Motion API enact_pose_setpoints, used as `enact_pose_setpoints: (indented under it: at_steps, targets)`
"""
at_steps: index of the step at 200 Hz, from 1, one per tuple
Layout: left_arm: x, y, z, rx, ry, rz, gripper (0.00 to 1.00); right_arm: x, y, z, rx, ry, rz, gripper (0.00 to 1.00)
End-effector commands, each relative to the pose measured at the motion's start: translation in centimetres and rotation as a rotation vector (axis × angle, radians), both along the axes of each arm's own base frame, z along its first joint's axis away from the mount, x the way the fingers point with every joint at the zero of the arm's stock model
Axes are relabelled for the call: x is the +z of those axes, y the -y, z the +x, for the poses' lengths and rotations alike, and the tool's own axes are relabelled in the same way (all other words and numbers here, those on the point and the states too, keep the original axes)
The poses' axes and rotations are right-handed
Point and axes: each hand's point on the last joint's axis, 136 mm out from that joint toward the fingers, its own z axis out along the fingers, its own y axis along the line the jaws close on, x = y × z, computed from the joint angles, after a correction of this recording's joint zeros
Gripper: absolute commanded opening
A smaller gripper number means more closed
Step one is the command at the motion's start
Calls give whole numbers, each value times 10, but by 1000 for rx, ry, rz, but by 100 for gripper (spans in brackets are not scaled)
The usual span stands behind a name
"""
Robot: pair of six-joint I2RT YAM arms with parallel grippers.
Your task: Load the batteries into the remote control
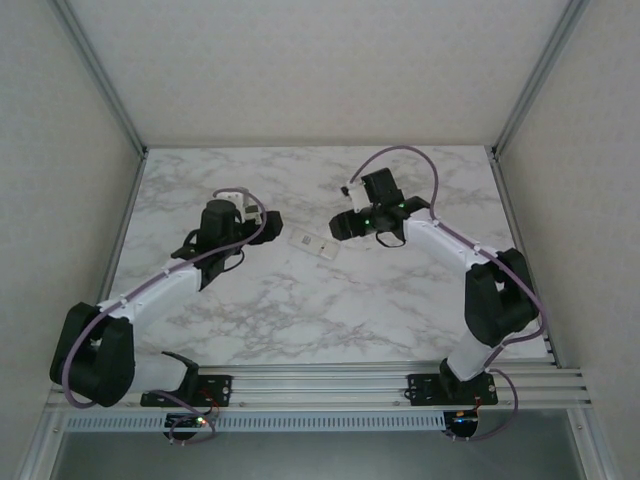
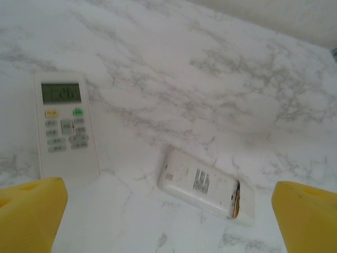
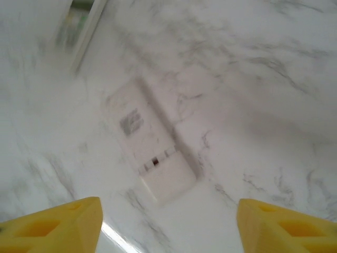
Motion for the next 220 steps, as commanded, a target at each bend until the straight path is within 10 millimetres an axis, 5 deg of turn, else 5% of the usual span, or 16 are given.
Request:
enact_pose_setpoints:
  at_steps: [1,74,142,220]
  targets:
    - [-27,18,18,-82,-147,43,96,-41,18,-17,-429,-325,156,62]
    - [-83,43,33,-187,-304,39,88,-82,-12,-21,-397,-453,137,58]
    - [-93,51,32,-229,-330,22,78,-100,-27,-20,-372,-481,103,56]
    - [-96,50,32,-226,-333,25,78,-123,-21,-24,-400,-505,-56,45]
